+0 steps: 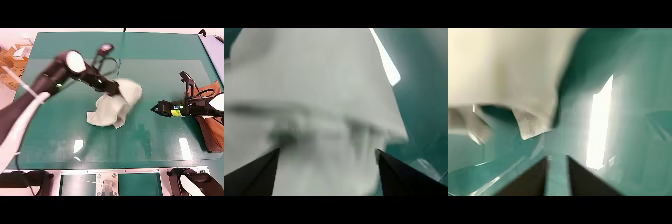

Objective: Fold the shirts.

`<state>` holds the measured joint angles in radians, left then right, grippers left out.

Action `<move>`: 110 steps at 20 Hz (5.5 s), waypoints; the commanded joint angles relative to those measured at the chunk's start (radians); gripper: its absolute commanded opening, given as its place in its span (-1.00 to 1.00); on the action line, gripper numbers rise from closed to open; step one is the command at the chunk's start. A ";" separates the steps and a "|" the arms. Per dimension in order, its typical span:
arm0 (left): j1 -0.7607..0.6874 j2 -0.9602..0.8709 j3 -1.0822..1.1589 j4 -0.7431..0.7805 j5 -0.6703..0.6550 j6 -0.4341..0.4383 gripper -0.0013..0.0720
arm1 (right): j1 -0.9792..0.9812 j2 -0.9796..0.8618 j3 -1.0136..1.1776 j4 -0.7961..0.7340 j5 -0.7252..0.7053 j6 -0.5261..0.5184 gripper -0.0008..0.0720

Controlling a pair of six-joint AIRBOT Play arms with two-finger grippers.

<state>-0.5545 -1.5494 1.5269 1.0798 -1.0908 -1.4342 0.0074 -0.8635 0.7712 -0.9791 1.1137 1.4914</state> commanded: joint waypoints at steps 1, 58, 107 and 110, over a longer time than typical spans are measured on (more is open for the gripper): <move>0.007 -0.065 0.023 0.014 -0.087 0.003 0.96 | -0.019 0.000 0.004 0.000 -0.006 0.000 0.20; 0.361 0.547 0.279 0.375 0.007 -0.024 -0.89 | -0.245 0.028 0.847 0.053 0.158 -0.217 -0.94; 0.434 -0.029 0.061 0.262 -0.126 0.070 -0.89 | 0.183 -0.219 -0.144 0.472 -0.328 -0.190 -0.94; 0.546 0.059 0.135 0.251 -0.214 -0.002 -0.89 | 0.018 -0.149 0.144 0.450 -0.101 -0.190 -0.94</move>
<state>-0.0788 -1.5486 1.5917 1.3079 -1.1992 -1.3724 0.1436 -1.0649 0.7044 -0.4835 0.8196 1.3022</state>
